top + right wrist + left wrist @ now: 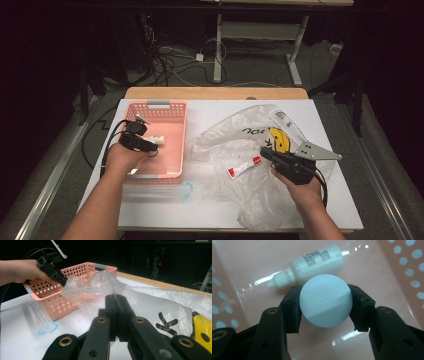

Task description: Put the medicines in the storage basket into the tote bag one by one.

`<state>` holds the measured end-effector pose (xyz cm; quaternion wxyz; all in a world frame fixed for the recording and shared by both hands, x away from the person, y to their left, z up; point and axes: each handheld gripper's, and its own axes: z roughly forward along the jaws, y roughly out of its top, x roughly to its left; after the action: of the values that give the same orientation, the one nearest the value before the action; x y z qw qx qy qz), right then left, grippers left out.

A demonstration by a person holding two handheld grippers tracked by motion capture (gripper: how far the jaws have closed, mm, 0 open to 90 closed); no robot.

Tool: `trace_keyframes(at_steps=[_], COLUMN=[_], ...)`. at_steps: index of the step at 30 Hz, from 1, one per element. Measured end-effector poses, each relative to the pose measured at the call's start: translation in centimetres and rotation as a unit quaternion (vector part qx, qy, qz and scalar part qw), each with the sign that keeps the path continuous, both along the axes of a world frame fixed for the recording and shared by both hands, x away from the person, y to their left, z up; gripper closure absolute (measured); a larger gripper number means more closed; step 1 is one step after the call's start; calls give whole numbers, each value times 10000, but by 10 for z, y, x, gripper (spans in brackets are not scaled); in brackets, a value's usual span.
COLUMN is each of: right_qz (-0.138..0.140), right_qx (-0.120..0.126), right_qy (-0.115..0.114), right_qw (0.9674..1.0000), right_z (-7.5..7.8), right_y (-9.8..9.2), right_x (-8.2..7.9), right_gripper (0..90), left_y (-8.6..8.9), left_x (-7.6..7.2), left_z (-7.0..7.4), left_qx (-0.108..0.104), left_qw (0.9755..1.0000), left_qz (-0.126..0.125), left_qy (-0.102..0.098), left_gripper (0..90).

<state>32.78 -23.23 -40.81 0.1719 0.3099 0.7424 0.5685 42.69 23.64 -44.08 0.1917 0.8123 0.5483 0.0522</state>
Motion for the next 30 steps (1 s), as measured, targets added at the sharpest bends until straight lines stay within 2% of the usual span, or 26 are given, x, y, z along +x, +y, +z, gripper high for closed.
trace_keyframes(at_steps=[2,8,10,14,19,23,25,28,30], right_qz=[7,-12,-21,-36,-39,-44,-47,-32,-24], right_qx=[-2,16,31,39,51,54,63,59,60], right_qy=[-3,-27,-29,-63,-118,-117,-105,-128,-129], right_qw=[10000,10000,10000,10000,9999,9999,9999,9999,9999], right_z=[0,2,2,3,5,5,5,5,6], right_y=[1,-1,-2,-2,-2,-2,-2,-1,-1], right_x=[0,-1,-1,-2,-3,-3,-4,-5,-5], right_gripper=[900,900,900,900,900,900,900,900,900], left_y=[-1,-4,-4,-7,-13,-11,-10,-9,-7], left_x=[-1,-9,-14,-26,-46,-58,-65,-75,-82], left_z=[1,11,15,25,36,36,34,32,31], left_qx=[6,-280,-450,-563,-732,-873,-1079,-1148,-1317], left_qw=[10000,9990,9978,9951,9892,9855,9819,9775,9723], left_qz=[-35,-110,-116,-251,-420,-352,-300,-271,-201], left_qy=[-42,-339,-468,-771,-1201,-1413,-1529,-1751,-1920], left_gripper=[489,489,489,489,489,489,489,489,490])
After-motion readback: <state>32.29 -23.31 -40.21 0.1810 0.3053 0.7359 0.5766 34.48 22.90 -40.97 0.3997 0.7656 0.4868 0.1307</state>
